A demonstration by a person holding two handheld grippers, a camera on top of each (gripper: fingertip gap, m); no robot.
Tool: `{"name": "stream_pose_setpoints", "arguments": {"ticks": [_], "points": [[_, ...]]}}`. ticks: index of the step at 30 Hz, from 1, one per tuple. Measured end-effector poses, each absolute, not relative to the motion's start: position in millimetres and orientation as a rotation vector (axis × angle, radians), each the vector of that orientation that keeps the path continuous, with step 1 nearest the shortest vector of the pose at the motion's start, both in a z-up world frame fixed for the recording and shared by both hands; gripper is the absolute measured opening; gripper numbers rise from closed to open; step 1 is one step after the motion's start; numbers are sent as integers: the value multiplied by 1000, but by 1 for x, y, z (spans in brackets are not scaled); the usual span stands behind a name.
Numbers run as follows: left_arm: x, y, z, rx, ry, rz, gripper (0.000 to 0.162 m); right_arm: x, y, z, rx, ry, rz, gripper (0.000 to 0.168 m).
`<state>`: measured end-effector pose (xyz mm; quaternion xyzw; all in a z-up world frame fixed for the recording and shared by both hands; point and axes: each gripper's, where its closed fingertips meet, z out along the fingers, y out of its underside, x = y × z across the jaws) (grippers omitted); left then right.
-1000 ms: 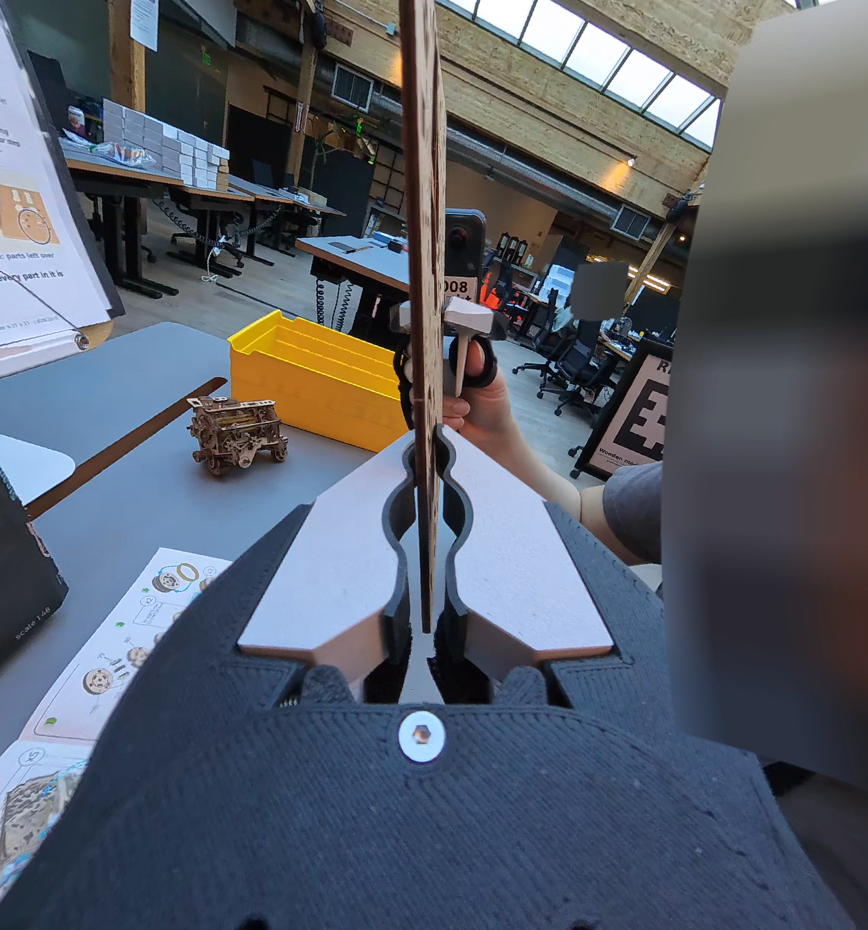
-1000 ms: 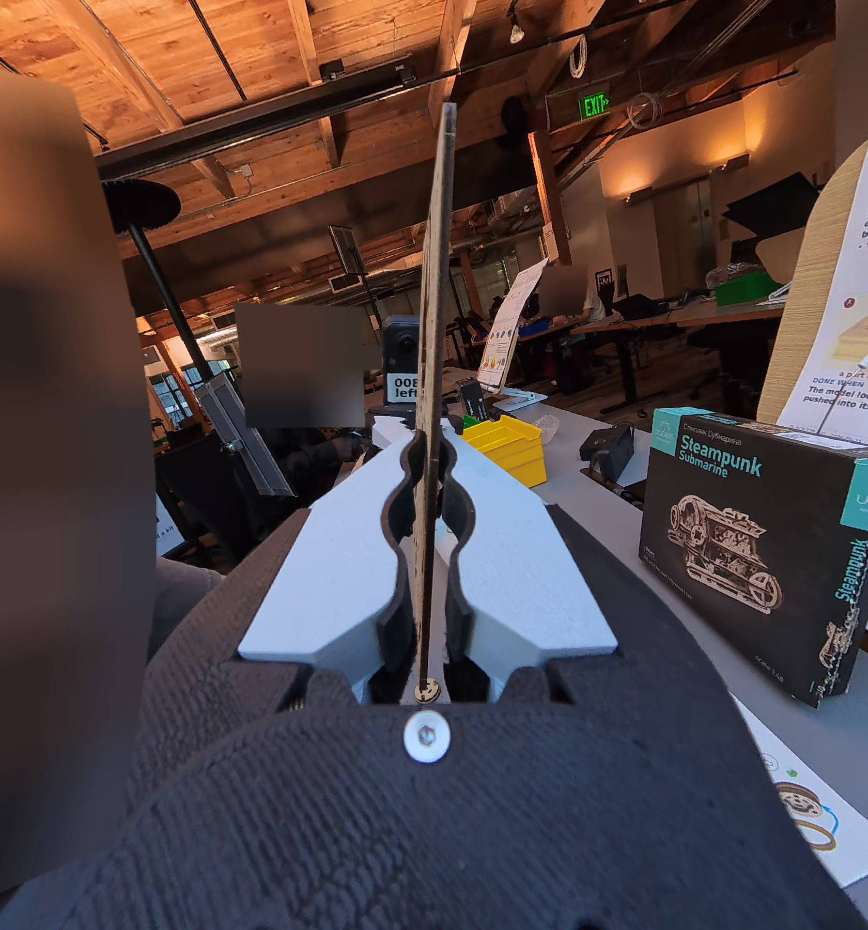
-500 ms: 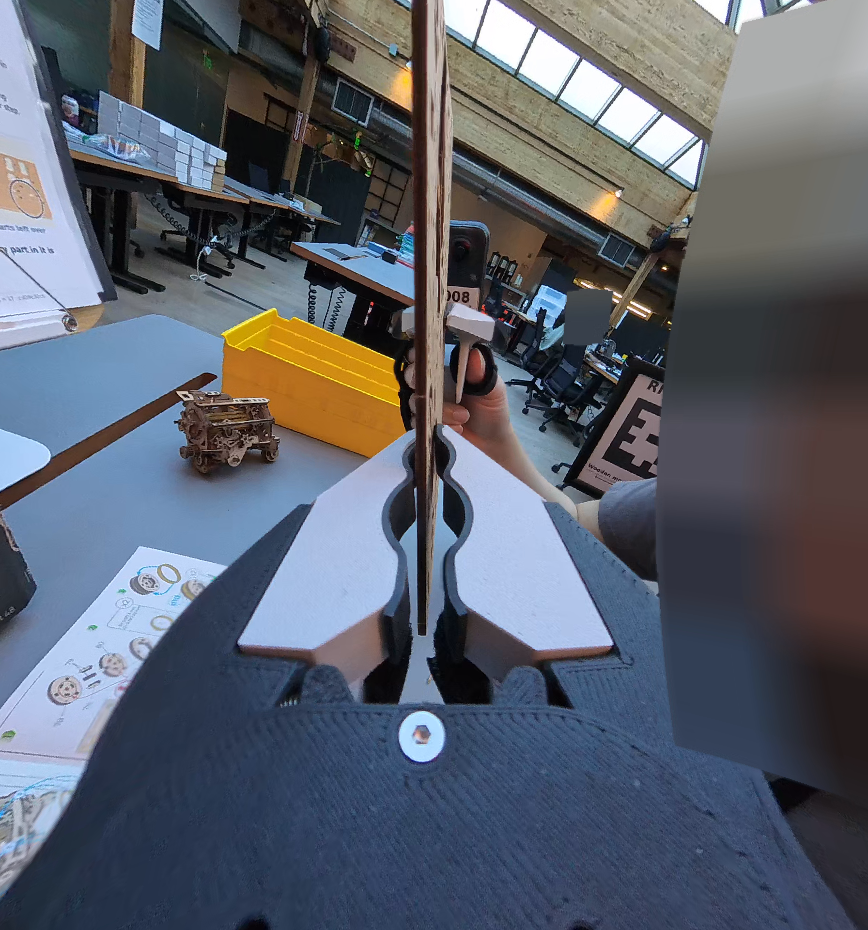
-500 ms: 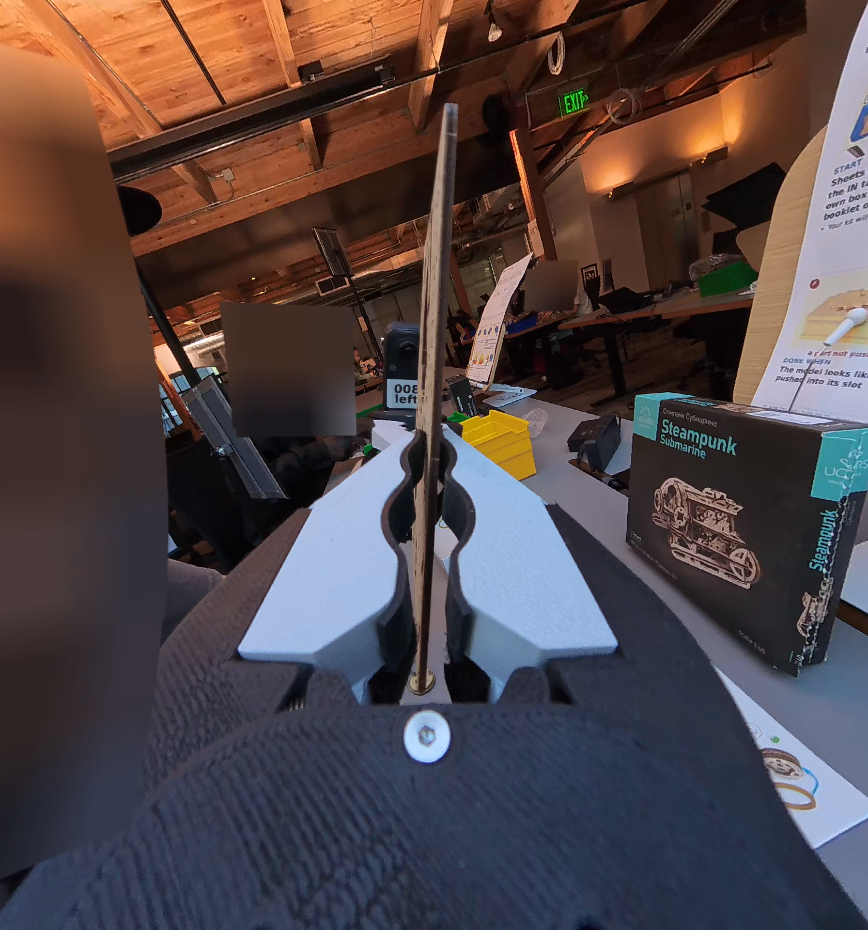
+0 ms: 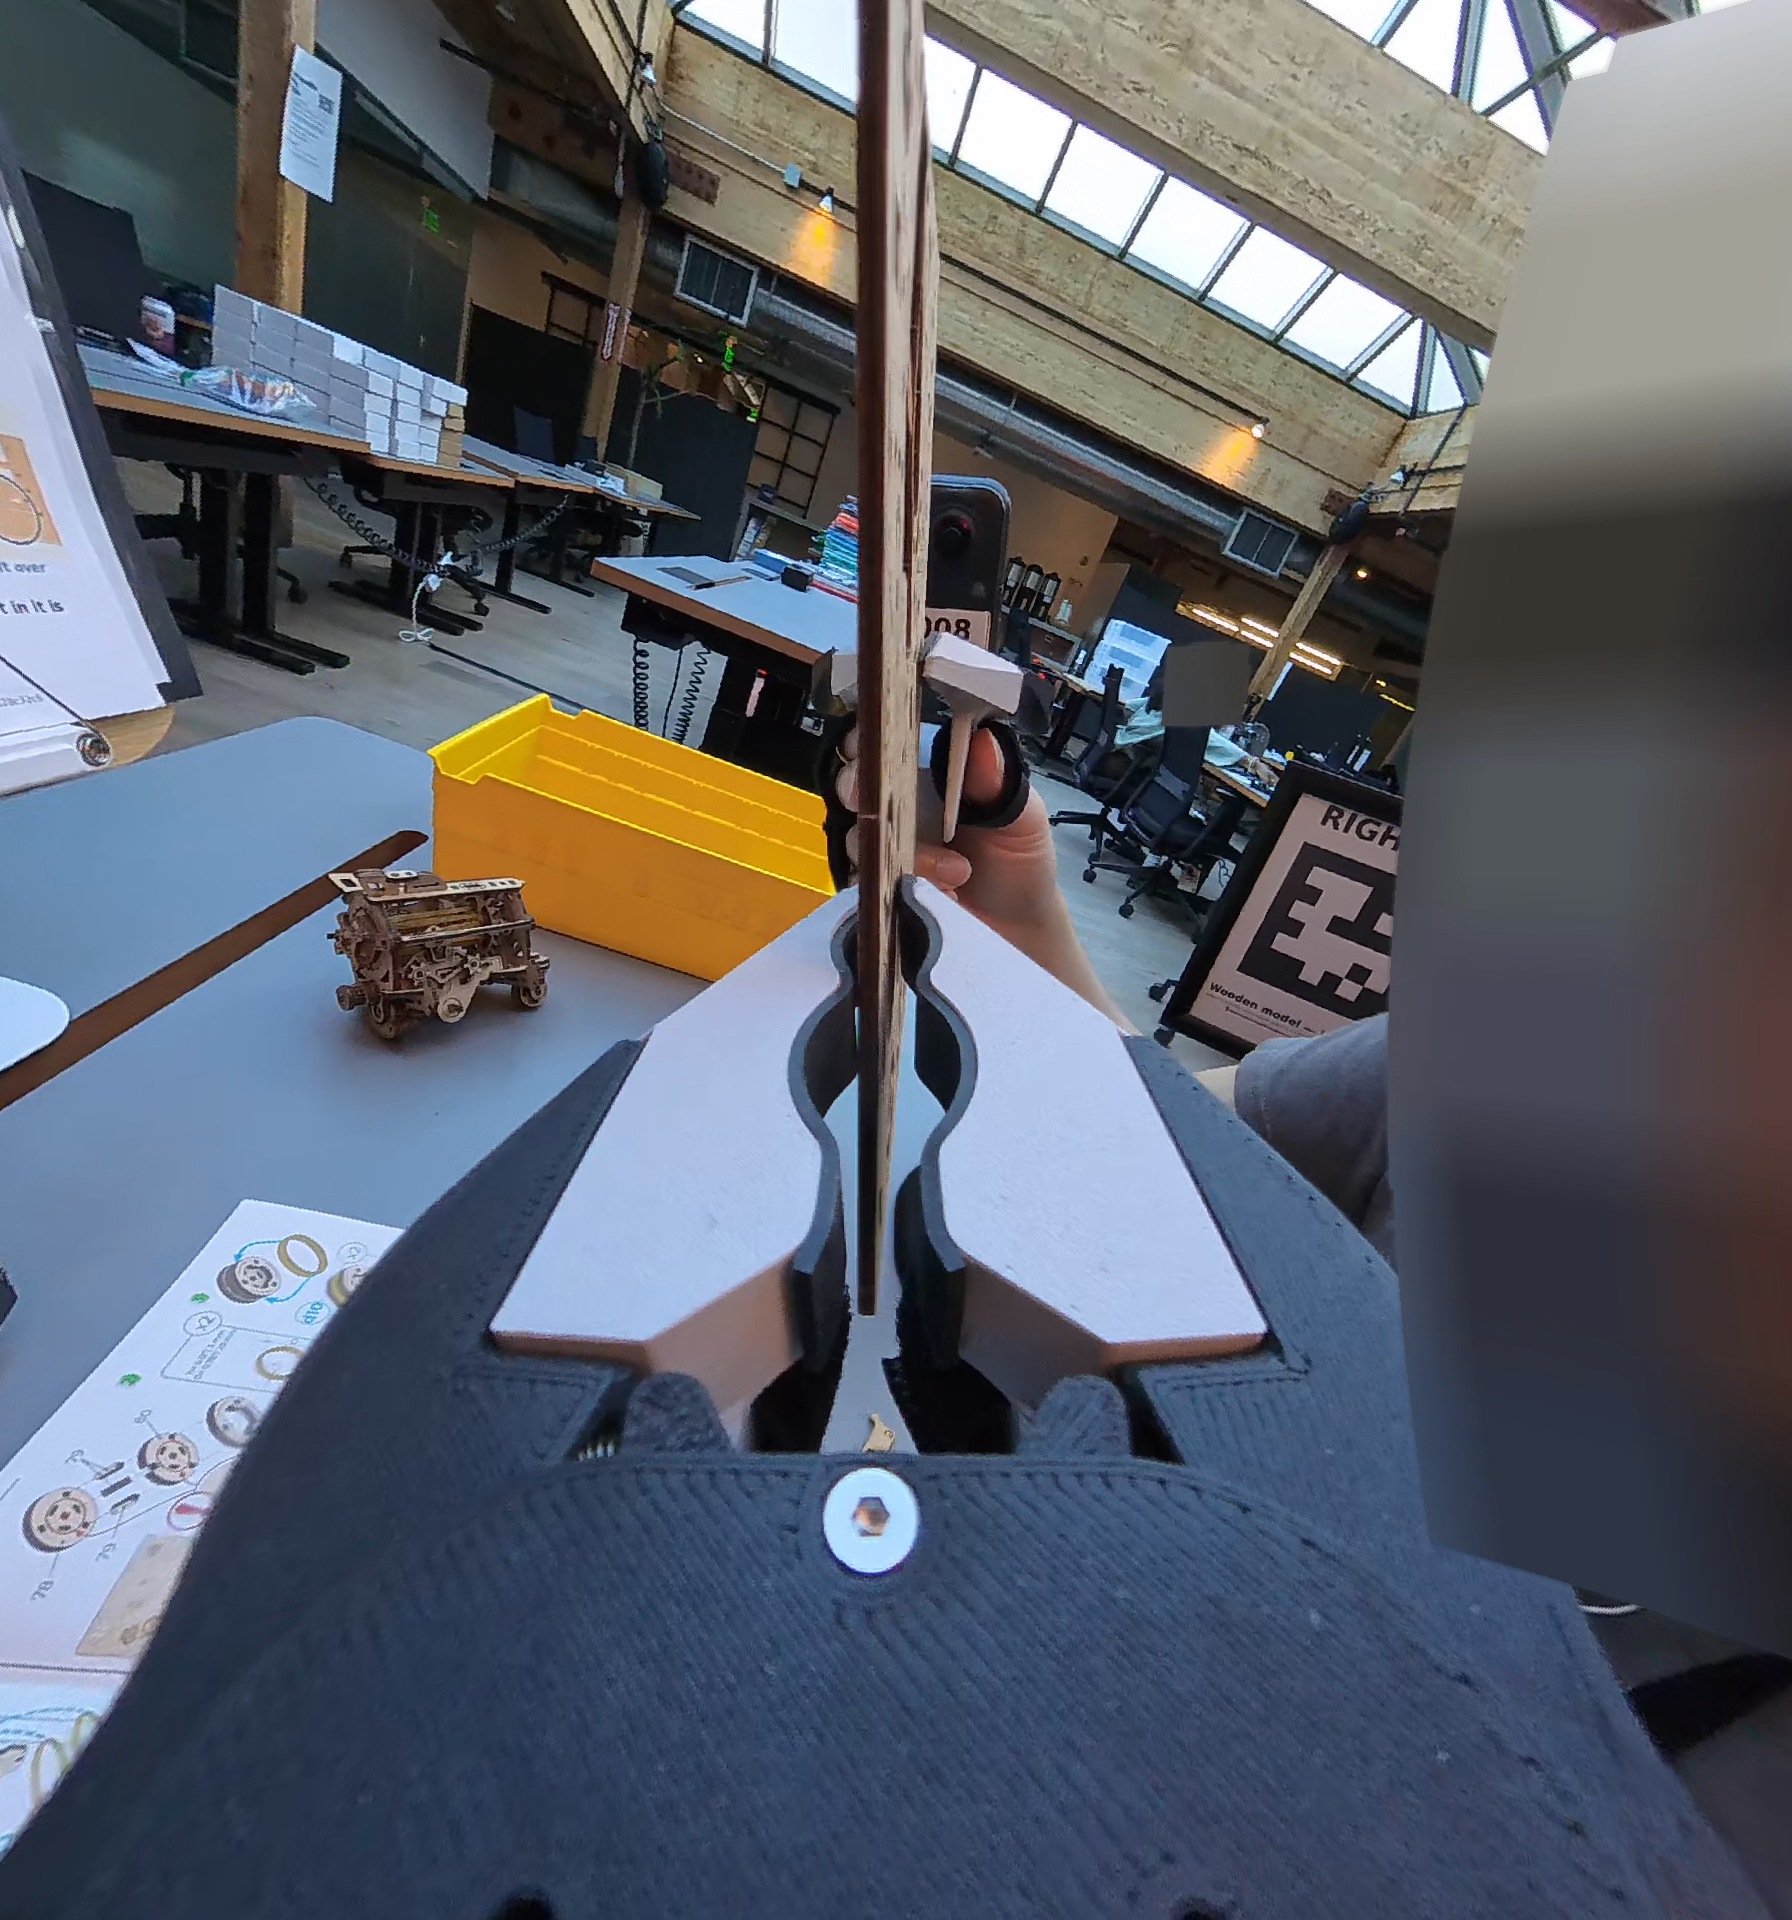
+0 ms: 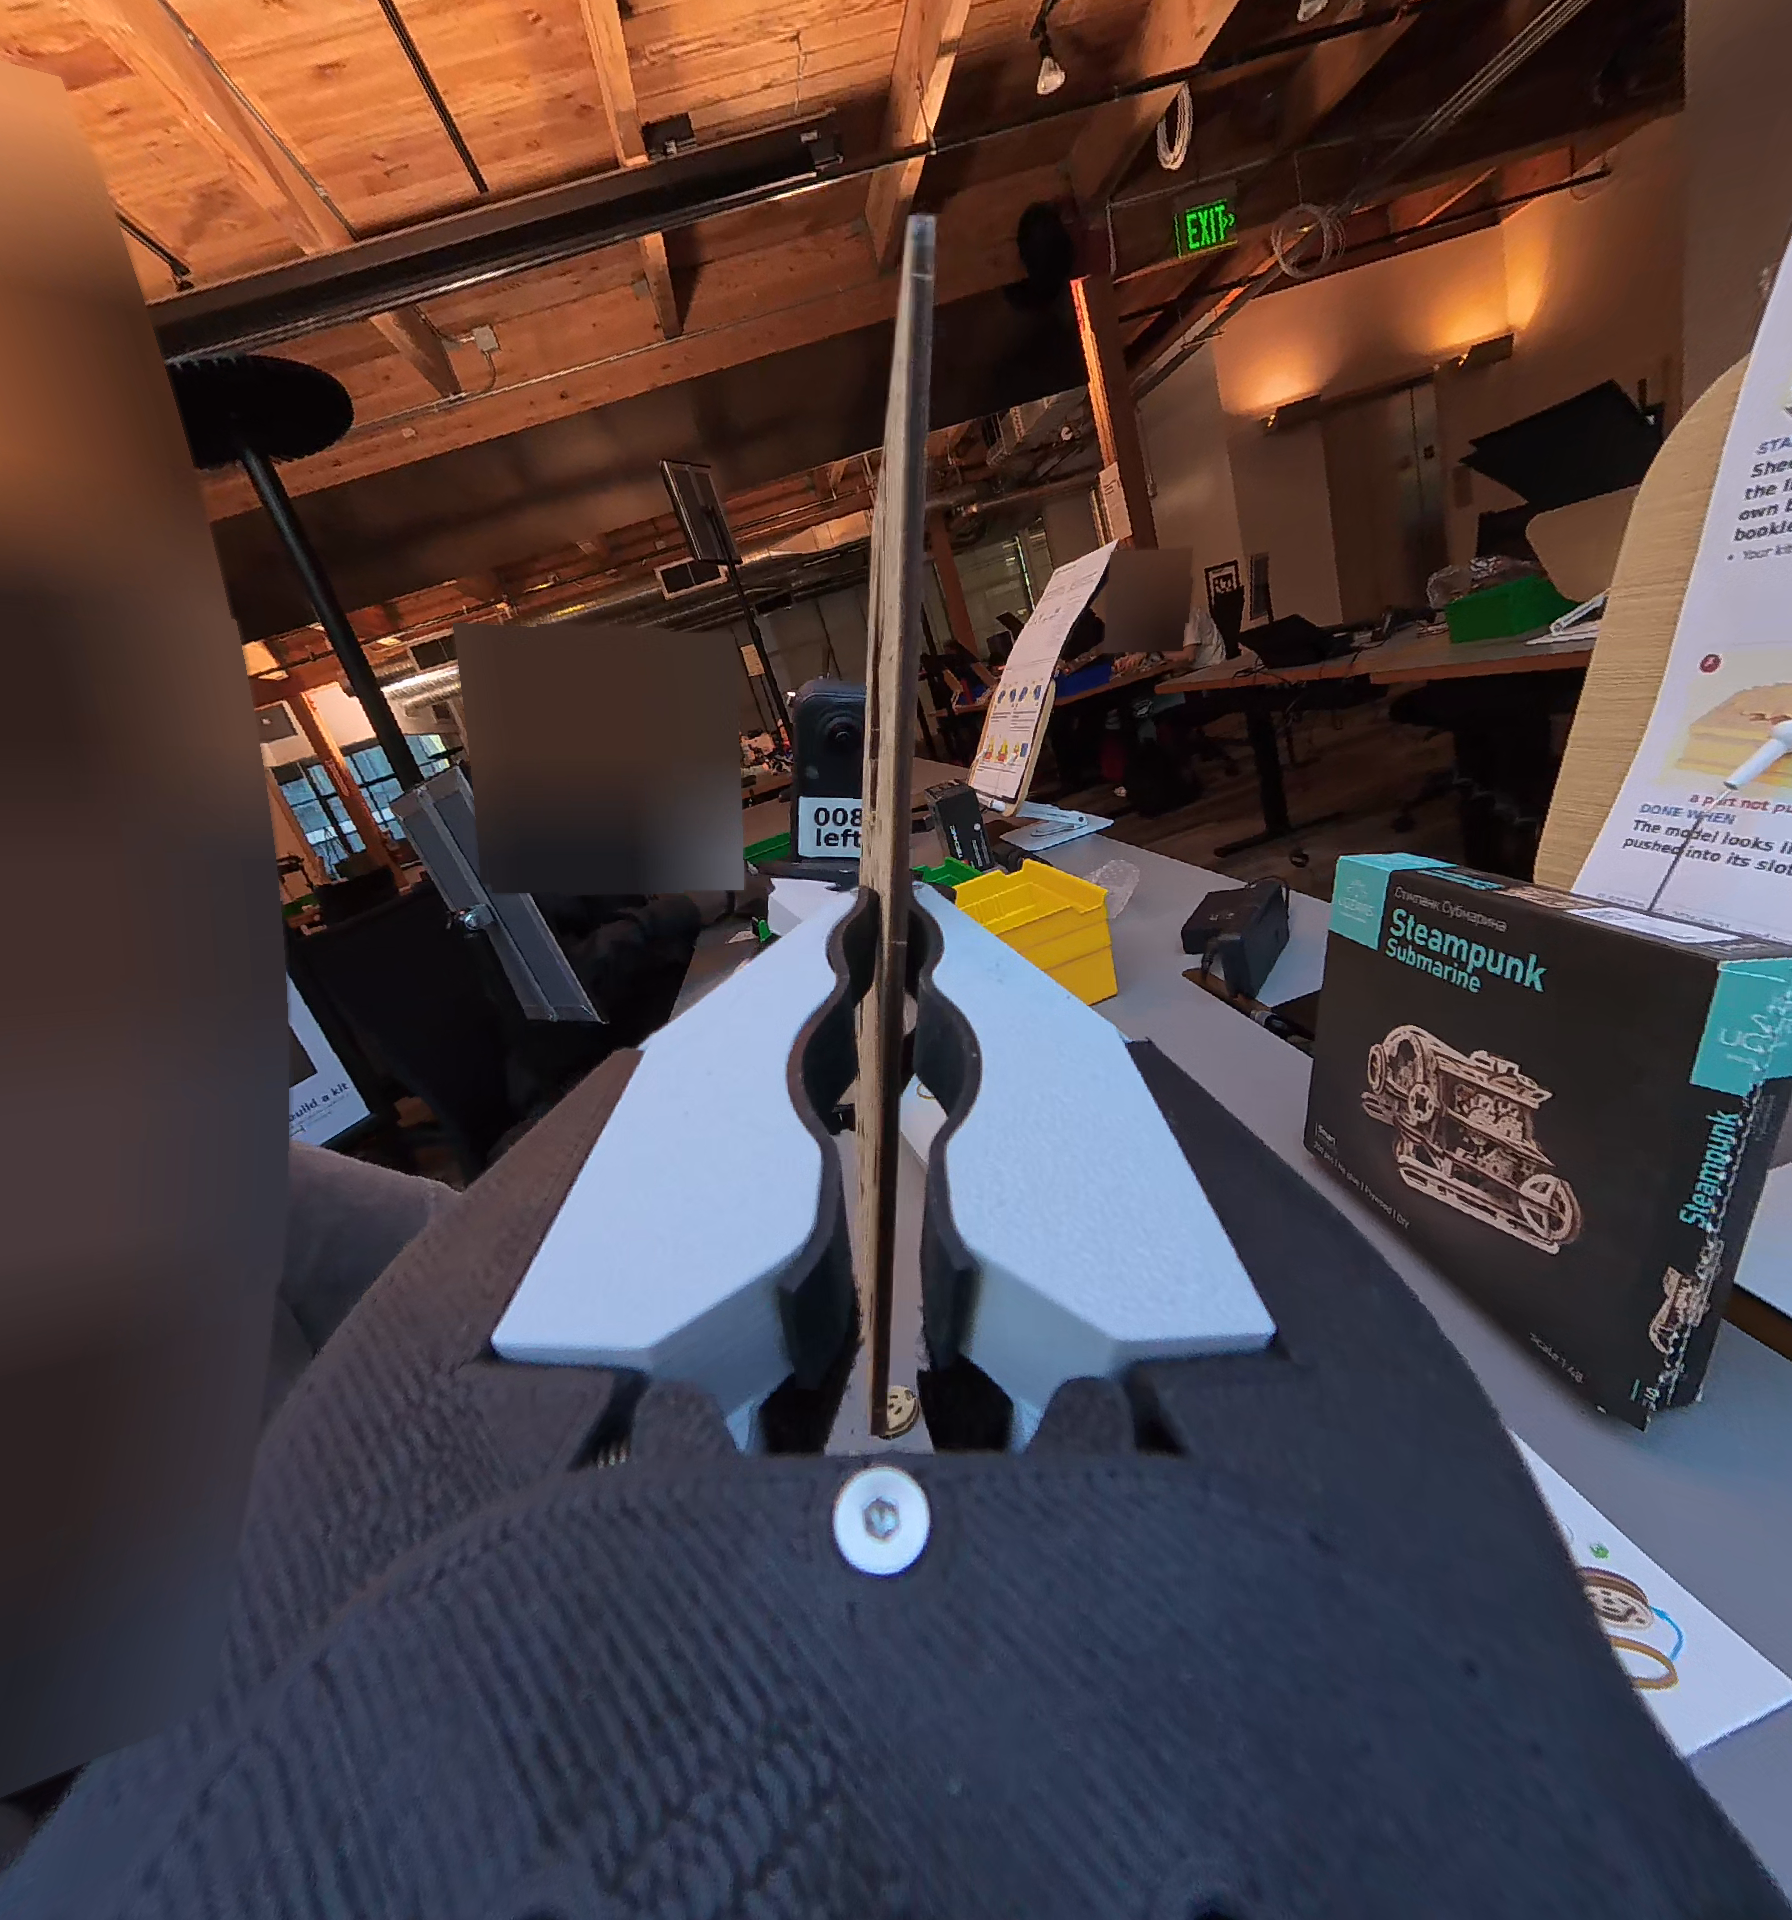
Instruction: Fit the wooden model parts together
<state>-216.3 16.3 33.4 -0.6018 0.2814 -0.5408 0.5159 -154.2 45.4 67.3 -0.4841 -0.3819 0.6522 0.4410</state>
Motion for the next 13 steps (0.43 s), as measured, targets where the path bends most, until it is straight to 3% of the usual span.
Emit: {"name": "stream_pose_setpoints", "arguments": {"ticks": [13], "points": [[-213, 20, 33, -1429, 678, -1402, 1, -154, 47, 75, -1237, -844, 1688, 1]]}}
